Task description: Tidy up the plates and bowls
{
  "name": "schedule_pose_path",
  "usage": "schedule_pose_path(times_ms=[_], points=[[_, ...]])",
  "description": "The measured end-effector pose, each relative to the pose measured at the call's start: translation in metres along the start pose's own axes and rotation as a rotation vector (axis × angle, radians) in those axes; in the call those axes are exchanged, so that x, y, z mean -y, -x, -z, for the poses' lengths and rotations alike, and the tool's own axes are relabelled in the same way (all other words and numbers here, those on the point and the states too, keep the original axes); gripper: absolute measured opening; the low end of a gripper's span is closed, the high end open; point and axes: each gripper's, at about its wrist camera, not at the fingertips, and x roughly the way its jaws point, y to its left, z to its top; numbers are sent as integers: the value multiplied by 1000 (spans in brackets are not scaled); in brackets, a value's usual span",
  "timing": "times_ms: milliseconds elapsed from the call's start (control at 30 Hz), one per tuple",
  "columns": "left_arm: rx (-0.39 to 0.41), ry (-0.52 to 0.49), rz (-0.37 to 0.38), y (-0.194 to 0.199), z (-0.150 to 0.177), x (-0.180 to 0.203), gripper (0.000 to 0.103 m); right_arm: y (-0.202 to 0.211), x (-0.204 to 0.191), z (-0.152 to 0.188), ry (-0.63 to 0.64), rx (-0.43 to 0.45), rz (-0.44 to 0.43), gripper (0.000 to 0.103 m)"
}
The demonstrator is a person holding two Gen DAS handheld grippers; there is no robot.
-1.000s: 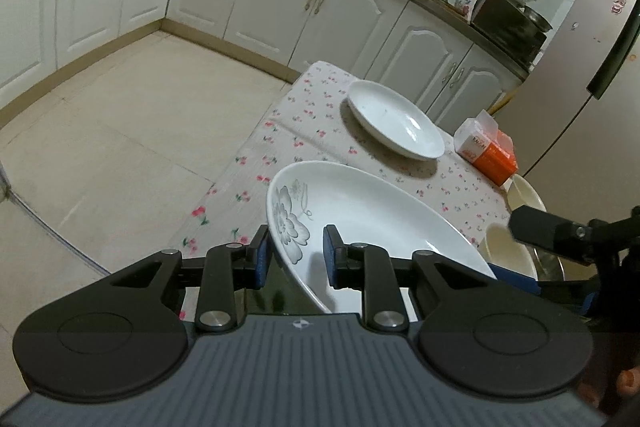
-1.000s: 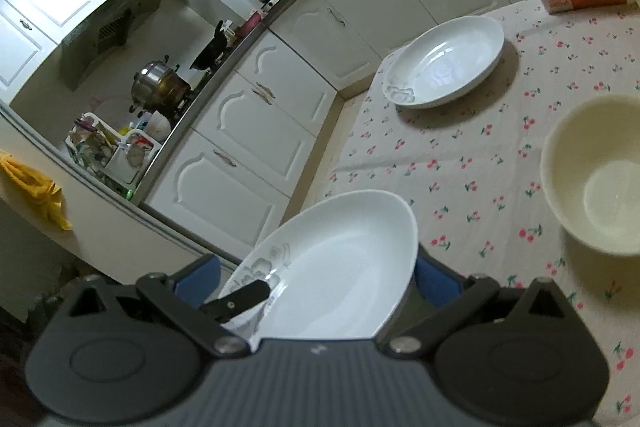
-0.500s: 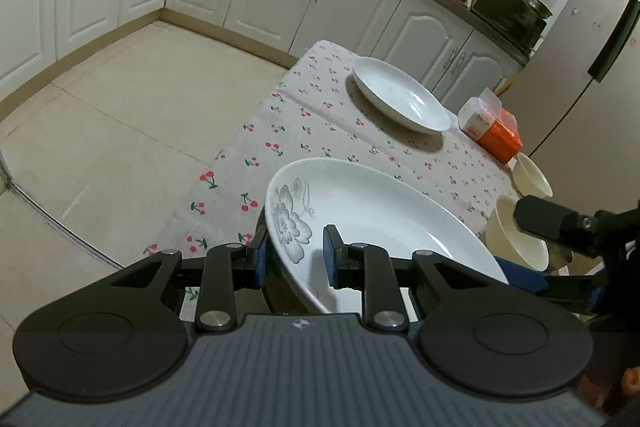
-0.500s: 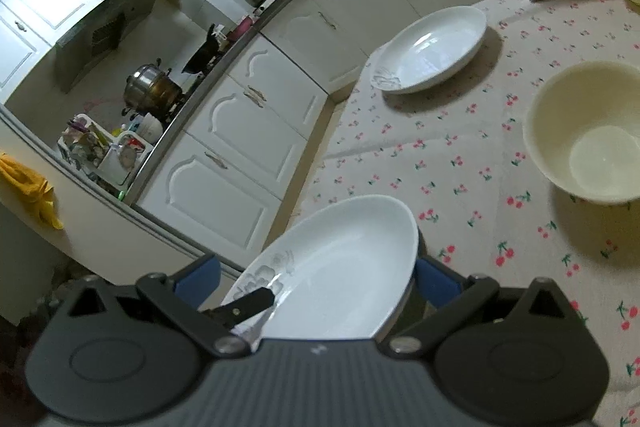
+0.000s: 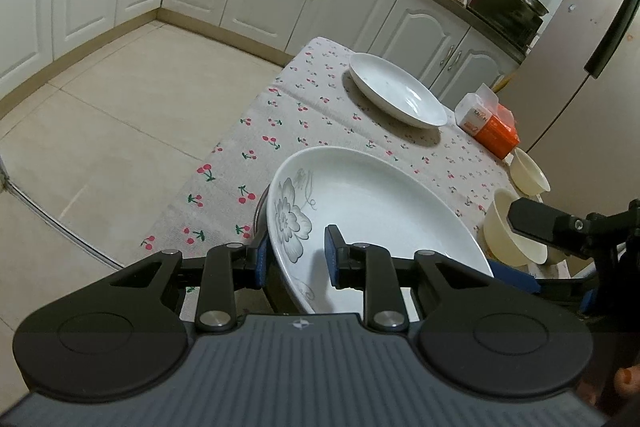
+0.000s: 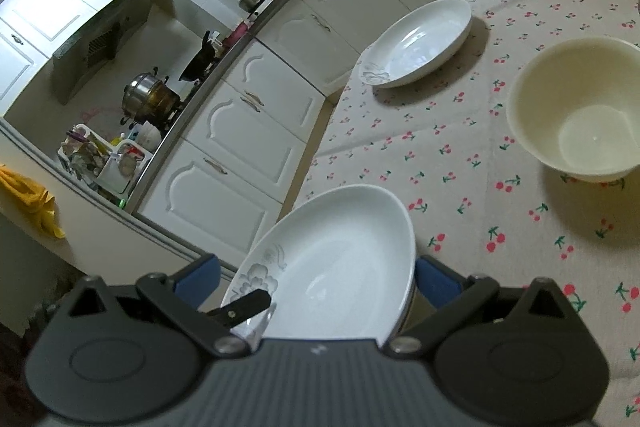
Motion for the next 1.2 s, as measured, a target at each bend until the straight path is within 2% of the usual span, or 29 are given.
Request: schedule_pose_path(times_ms=[100,200,233,367,500,567,600,900,1200], points=[[6,-26,-5,2,1,3,33,-1,3,1,-7,-1,-10,103],[15,-50,-12,5,1,4,47,0,5,3,-16,3,-29,103],[33,-73,-35,7,2,7,58,1,6,3,-18,7,-35,103],[112,-153,-70,21,2,13,70,9,5,3,-5,37,-45,103],[146,-191,-85,30,-1,16,85,23,6,6,6,74,-29,103],[152,-199,-90,31,-3,17,97,29,9,8,1,84,-31,103],[152,-200,-90,31,-4,17,100,31,11,8,-4,90,-29,103],[95,-175,-56,15,-13,26,103,51,24,-3,-41,155,-6,103],[102,-196,-46,0,-35,46,103,61,34,-33,-44,228,39,103]])
